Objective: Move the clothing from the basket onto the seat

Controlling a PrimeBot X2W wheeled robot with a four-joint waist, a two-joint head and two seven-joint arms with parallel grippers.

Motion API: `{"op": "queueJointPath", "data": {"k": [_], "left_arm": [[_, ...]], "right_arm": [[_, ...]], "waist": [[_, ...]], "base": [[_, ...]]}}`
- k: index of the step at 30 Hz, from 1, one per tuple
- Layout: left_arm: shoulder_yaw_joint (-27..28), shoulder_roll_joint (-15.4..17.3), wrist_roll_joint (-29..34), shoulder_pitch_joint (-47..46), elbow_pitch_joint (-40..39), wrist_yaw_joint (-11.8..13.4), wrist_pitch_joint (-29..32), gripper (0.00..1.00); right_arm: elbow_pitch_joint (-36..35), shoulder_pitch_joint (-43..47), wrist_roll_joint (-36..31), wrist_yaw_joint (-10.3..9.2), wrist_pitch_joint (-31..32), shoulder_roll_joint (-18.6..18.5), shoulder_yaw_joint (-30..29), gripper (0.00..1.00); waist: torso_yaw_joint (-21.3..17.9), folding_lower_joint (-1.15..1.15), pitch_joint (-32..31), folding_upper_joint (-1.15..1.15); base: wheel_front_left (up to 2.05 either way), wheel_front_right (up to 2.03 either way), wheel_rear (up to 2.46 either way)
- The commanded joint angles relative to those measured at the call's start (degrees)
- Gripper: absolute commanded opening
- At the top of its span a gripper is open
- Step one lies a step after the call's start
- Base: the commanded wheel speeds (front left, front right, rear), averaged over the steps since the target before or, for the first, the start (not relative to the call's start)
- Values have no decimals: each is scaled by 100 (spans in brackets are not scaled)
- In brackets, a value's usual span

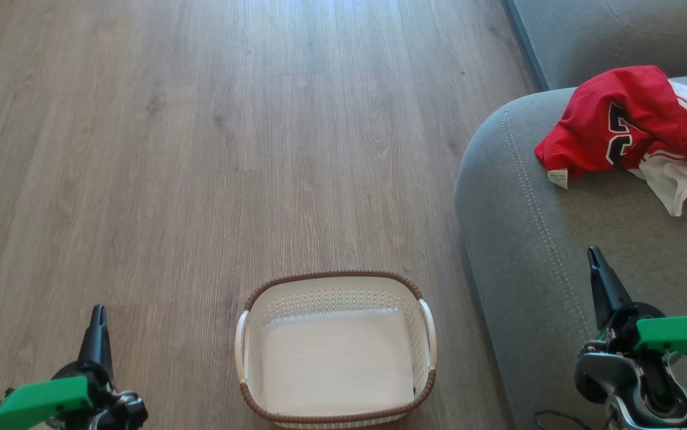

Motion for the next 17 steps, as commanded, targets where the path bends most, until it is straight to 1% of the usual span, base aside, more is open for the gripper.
{"op": "queueJointPath", "data": {"k": [1, 17], "left_arm": [[200, 56, -2, -287, -215, -50, 21, 0], [203, 53, 1, -287, -216, -50, 24, 0]], "right_arm": [[-239, -268, 81, 0, -70, -170, 174, 0], [-275, -263, 237, 0, -214, -305, 351, 0]], "waist": [[0, 0, 0, 0], [0, 0, 1, 0]], "base": [[0, 0, 0], [0, 0, 0]]}}
